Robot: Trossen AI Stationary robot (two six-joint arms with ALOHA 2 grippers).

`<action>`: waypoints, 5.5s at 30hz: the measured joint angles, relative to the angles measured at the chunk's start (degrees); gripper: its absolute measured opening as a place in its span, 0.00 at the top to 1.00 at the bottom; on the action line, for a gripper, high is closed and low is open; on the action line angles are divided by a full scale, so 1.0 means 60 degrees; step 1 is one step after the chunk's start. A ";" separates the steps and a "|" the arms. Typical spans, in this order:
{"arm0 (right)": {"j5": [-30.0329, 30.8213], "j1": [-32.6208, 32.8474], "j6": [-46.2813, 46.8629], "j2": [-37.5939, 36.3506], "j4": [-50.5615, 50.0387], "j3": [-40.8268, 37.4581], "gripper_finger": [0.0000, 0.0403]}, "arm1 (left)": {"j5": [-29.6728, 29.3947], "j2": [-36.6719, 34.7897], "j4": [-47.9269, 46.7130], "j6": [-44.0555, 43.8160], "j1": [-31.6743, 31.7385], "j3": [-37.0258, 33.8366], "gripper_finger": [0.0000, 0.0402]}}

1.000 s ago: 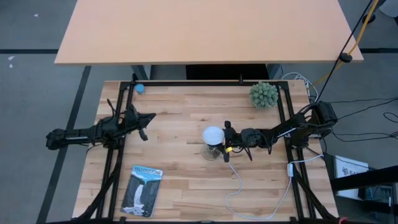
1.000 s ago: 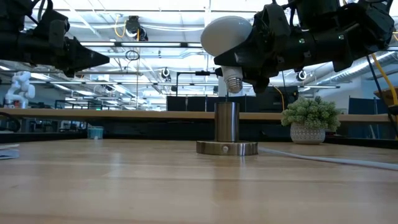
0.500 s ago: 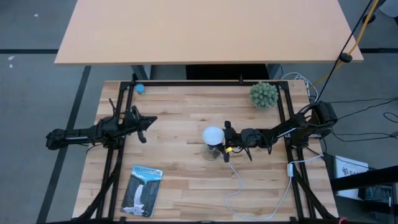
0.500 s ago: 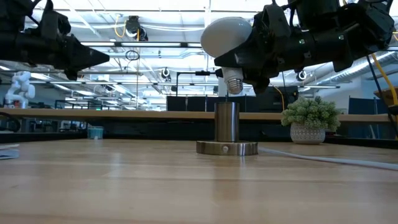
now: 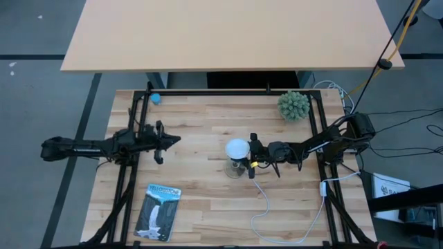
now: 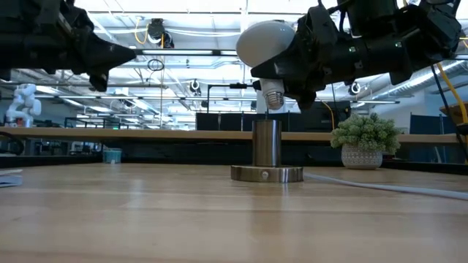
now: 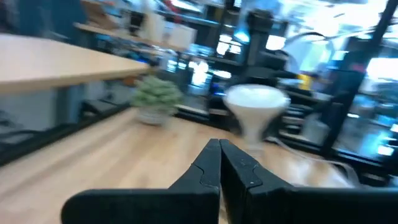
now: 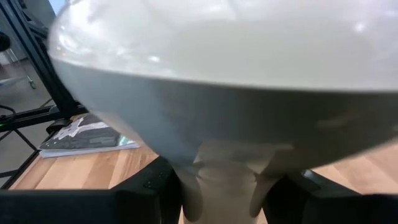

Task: Screw lightbulb
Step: Insert the lightbulb into the lamp

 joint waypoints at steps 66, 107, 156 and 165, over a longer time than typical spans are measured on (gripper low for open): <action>0.0453 0.0474 -0.0403 0.0004 -0.1950 0.0925 0.60 | 0.2157 1.2668 0.6053 0.0975 -0.0579 0.5129 0.70; 0.0973 0.0452 -0.0644 0.0018 -0.4127 0.1311 0.42 | 0.2161 1.2654 0.6113 0.1150 -0.0626 0.5140 0.70; 0.0660 0.0481 0.0667 -0.2051 -0.8477 0.1326 0.47 | 0.2150 1.2661 0.5536 0.1139 -0.0624 0.5136 0.70; 0.0658 0.0484 0.1012 -0.2047 -0.9242 0.1322 0.75 | 0.2087 1.2665 0.5066 0.1158 -0.0627 0.5136 0.70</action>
